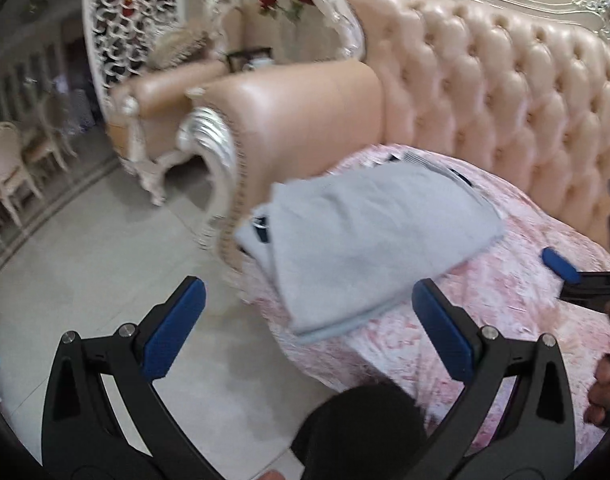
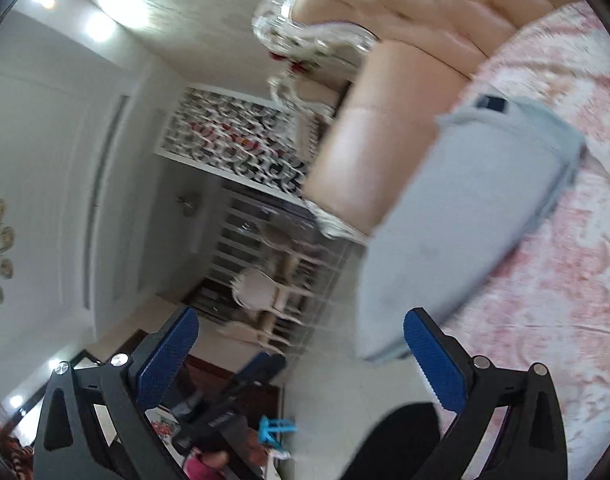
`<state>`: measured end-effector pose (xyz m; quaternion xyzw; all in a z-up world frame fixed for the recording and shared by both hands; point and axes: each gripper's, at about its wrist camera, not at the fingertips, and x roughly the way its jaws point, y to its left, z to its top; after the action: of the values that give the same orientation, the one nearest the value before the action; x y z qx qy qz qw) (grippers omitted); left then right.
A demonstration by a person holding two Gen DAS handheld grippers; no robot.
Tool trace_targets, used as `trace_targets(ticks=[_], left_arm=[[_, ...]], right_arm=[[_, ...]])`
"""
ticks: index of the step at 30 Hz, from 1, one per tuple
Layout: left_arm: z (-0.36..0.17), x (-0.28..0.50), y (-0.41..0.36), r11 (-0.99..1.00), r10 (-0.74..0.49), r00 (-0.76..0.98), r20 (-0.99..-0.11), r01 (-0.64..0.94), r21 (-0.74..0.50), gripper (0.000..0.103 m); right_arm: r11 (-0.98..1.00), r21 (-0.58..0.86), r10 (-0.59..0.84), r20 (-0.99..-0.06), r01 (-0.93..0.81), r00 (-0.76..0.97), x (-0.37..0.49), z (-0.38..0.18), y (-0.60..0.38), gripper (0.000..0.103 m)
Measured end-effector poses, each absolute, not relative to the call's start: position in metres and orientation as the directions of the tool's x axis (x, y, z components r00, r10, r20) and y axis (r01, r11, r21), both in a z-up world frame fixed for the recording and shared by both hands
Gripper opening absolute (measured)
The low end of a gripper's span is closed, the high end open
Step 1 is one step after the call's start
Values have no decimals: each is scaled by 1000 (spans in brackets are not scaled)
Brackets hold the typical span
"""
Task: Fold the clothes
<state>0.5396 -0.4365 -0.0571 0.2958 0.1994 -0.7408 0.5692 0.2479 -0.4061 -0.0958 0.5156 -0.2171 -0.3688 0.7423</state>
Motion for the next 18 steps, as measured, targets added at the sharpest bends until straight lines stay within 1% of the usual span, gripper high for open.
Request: trace_targets(ticks=[2, 4, 6, 9, 12, 15, 18], left_arm=[[-57, 542, -436, -230, -734, -129, -667, 971, 65, 103], [-58, 543, -437, -234, -727, -134, -673, 970, 60, 103], [-59, 544, -439, -259, -706, -185, -684, 966, 6, 103], [-59, 542, -444, -309, -672, -273, -688, 948, -74, 103], [-59, 537, -448, -358, -637, -357, -683, 922, -147, 103], [-55, 532, -445, -360, -651, -359, -669, 922, -144, 103], [-52, 528, -443, -335, -683, -309, -662, 938, -92, 103]], right_arm=[[242, 917, -766, -20, 318, 642, 253, -84, -406, 103], [243, 893, -778, -54, 379, 626, 253, -72, -401, 103], [257, 874, -787, -58, 412, 614, 249, -60, -402, 103], [325, 881, -788, 50, 345, 613, 248, -52, -399, 103], [348, 860, -815, 79, 375, 575, 249, -44, -396, 103], [283, 859, -801, -33, 427, 597, 252, -39, -405, 103], [222, 856, -797, -117, 468, 593, 249, -41, -407, 103]])
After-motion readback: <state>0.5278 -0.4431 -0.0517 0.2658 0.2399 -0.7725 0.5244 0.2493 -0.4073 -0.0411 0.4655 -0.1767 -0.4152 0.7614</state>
